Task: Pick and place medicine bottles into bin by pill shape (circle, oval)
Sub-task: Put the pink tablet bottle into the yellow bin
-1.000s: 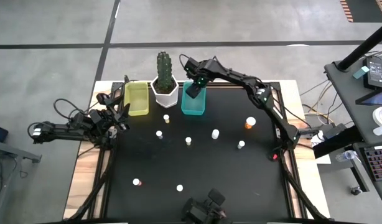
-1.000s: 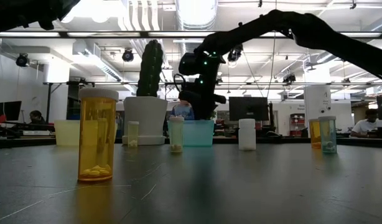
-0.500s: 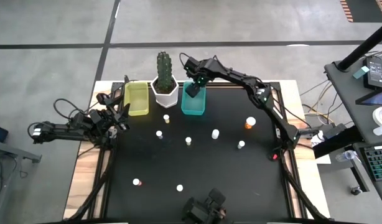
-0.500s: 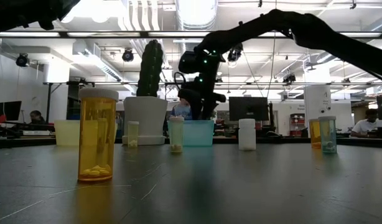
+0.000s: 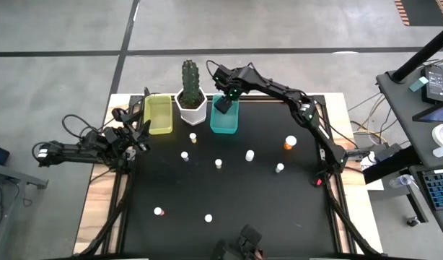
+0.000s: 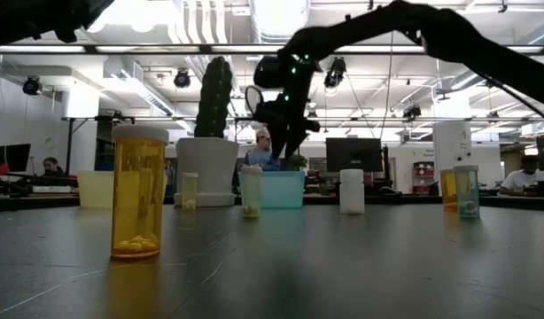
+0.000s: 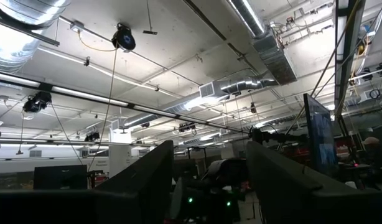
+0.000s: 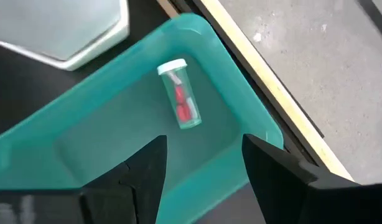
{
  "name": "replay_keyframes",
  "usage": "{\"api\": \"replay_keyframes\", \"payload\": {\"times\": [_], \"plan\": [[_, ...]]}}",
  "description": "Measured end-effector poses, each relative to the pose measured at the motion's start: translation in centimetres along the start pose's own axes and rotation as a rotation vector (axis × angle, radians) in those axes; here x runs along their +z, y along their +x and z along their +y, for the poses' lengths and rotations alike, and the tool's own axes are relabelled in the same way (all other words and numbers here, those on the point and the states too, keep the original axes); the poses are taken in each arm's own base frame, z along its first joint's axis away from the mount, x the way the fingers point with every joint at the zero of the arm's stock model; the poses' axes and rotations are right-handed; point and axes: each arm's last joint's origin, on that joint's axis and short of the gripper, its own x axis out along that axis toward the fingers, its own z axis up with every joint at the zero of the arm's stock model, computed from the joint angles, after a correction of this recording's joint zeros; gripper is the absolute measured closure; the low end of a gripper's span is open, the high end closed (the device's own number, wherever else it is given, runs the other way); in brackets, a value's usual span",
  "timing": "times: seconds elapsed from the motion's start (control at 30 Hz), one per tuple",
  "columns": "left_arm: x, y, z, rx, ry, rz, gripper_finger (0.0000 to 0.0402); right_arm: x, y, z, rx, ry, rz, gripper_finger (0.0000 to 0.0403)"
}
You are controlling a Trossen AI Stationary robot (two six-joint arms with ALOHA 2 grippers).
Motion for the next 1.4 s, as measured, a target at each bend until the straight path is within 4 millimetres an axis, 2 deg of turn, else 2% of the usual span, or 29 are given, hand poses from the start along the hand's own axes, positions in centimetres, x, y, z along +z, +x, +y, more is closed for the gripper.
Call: {"api": "replay_keyframes", "payload": {"times": [0.23,0.4,0.53,0.7,0.97,1.07,1.23,1.4], "plan": [[-0.1,0.0,0.0,-0.004,-0.003,0.008,0.0214,-1.3,-4.9,3.4,0.034,-0.070,0.008,0.0202],[-0.3,0.0,-0.2,-0.014,-0.003,0.025,0.0214,-3.1,-8.6,6.5,0.055,-0.117,0.026,0.0202],[-0.4,0.0,-0.2,-0.018,-0.046,0.033,0.0214,-5.0,-11.1,9.3,0.049,-0.165,0.016,0.0202],[-0.5,0.0,-0.3,-0.027,-0.063,0.052,0.0214,-8.5,-13.7,12.0,-0.010,-0.209,-0.032,0.0202],[-0.7,0.2,-0.5,-0.033,-0.096,0.067,0.0214,-14.6,-15.0,14.4,0.078,-0.223,-0.210,0.0202],[-0.7,0.4,-0.6,-0.047,-0.156,0.068,0.0214,-16.8,-14.8,14.8,0.139,-0.251,-0.302,0.0202],[-1.0,0.6,-1.1,-0.107,-0.298,0.083,0.0214,-20.0,-14.1,14.9,0.225,-0.320,-0.471,0.0202],[-1.9,0.7,-2.1,-0.232,-0.468,0.144,0.0214,-22.4,-13.2,14.0,0.272,-0.388,-0.652,0.0202]]}}
